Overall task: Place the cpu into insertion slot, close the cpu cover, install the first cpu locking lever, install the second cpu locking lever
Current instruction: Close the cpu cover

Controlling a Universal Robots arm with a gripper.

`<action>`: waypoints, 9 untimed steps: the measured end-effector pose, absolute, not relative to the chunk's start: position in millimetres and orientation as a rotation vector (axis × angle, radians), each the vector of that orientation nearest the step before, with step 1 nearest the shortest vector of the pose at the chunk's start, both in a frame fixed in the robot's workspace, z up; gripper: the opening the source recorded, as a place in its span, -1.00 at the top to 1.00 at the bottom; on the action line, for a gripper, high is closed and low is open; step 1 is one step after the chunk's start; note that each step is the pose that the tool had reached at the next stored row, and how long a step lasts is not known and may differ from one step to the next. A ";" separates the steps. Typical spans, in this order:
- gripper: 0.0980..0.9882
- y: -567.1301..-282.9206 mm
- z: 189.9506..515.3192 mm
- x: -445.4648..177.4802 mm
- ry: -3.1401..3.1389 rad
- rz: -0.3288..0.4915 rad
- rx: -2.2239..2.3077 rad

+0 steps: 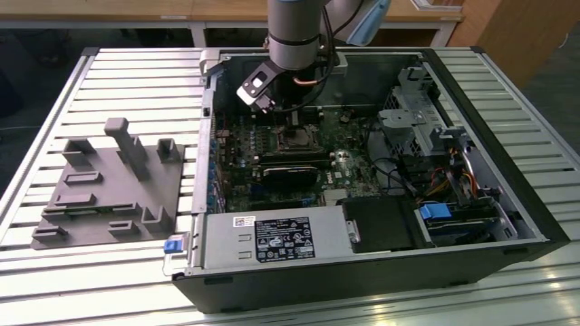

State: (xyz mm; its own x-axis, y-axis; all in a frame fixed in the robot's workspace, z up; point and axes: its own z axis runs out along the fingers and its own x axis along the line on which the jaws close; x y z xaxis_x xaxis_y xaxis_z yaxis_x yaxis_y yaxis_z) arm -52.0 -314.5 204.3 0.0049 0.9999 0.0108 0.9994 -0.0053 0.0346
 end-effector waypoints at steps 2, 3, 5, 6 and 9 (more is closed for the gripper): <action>0.95 -314.5 207.5 -52.0 2.204 0.050 2.215; 0.95 -314.5 207.5 -51.9 2.204 0.050 2.215; 0.95 -314.6 207.5 -51.1 2.204 0.050 2.215; 0.95 -314.5 207.6 -50.4 2.204 0.050 2.215; 0.95 -314.6 207.6 -47.0 2.204 0.050 2.215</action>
State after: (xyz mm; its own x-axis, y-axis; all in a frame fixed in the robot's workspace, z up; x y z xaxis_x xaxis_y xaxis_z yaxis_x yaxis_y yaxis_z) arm -47.0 -314.6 207.6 0.0048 0.9999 0.0107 0.9994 -0.0052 0.0343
